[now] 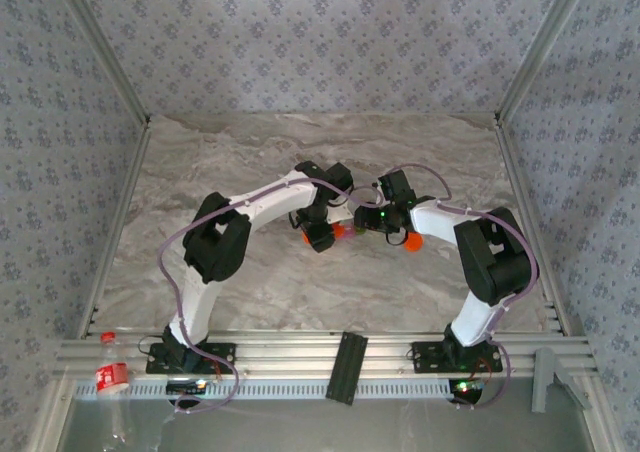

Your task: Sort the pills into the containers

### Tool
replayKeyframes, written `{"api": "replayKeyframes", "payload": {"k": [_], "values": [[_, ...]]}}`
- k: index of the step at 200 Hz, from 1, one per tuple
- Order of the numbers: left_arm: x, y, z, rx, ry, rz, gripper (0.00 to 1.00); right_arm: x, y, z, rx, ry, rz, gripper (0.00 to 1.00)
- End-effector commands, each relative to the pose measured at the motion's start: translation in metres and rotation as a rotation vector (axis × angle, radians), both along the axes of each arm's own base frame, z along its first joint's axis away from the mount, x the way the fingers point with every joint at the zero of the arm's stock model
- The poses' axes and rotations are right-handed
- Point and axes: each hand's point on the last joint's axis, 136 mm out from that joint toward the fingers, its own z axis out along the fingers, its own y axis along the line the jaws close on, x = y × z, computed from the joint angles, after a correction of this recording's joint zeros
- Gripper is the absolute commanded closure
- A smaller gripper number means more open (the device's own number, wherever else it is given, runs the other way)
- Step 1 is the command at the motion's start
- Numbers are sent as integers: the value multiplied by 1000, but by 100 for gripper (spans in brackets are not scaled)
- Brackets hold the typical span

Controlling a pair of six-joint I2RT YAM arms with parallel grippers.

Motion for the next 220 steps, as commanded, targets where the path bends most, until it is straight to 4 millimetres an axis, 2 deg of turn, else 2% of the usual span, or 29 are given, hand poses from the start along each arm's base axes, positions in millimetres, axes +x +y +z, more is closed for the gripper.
{"api": "replayKeyframes", "payload": {"k": [1,45,88,220], "values": [[0,2,3,29,-2,-21,100,-11,-5,-16,-42,50,-2,54],[4,3,1,32,-26,-17,100,-11,-6,-16,-45,51,-2,54],[10,-1,12,-14,-72,-10,100,-11,-6,-16,-45,50,-4,54],[5,1,17,-65,-89,1,100,-7,-4,-9,-45,42,-2,54]]}}
